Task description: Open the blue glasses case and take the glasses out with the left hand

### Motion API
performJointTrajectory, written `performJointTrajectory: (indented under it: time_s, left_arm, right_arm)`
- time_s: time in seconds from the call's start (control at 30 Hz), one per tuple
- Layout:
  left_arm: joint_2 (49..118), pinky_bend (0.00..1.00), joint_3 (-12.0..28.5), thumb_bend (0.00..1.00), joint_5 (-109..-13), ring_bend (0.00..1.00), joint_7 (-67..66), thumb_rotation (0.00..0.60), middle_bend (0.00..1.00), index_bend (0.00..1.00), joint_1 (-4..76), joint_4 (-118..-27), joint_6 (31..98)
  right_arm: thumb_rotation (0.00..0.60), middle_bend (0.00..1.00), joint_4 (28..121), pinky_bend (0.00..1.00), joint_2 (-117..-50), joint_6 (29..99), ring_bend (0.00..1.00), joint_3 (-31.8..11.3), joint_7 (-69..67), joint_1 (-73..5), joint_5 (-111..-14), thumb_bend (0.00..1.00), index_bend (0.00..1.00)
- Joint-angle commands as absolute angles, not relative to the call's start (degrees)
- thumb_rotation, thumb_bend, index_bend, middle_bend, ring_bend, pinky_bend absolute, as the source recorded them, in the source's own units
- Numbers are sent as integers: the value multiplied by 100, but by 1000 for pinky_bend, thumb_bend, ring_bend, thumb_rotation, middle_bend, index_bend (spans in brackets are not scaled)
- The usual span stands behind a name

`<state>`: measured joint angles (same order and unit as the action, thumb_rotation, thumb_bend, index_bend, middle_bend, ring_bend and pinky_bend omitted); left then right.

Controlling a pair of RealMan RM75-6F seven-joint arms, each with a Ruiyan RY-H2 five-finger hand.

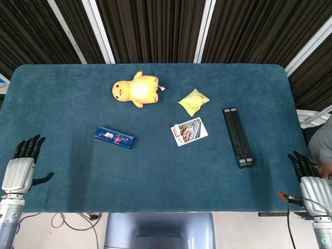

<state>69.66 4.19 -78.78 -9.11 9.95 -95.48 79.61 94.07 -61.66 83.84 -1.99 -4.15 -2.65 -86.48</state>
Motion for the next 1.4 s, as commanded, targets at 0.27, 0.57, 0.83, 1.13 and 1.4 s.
performJointTrajectory:
  time_s: [0.27, 0.57, 0.83, 1.13, 1.4]
  left_arm:
    - [6963, 5, 417, 121, -7878, 0, -910, 600, 0, 0, 993, -9552, 7962]
    - [6961, 5, 412, 121, -7873, 0, -921, 600, 0, 0, 994, -9569, 7952]
    - [6959, 5, 413, 121, -7860, 0, -925, 600, 0, 0, 986, -9591, 7959]
    - [6954, 5, 426, 120, -7775, 0, -997, 600, 0, 0, 991, -9640, 7922]
    - [6900, 5, 467, 121, -7703, 0, -1347, 600, 0, 0, 1094, -9751, 7818]
  right_arm:
    - [600, 0, 9417, 200, -6163, 8377, 0, -198, -414, -266, -8642, 155, 0]
    - [600, 0, 9406, 200, -6170, 8407, 0, -208, -423, -262, -8654, 155, 0]
    - [600, 0, 9299, 200, -6271, 8652, 0, -274, -575, -225, -8770, 117, 0]
    - [600, 0, 9250, 199, -6281, 8564, 0, -278, -601, -243, -8692, 120, 0]
    - [600, 0, 9292, 200, -6273, 8401, 0, -307, -637, -292, -8547, 120, 0]
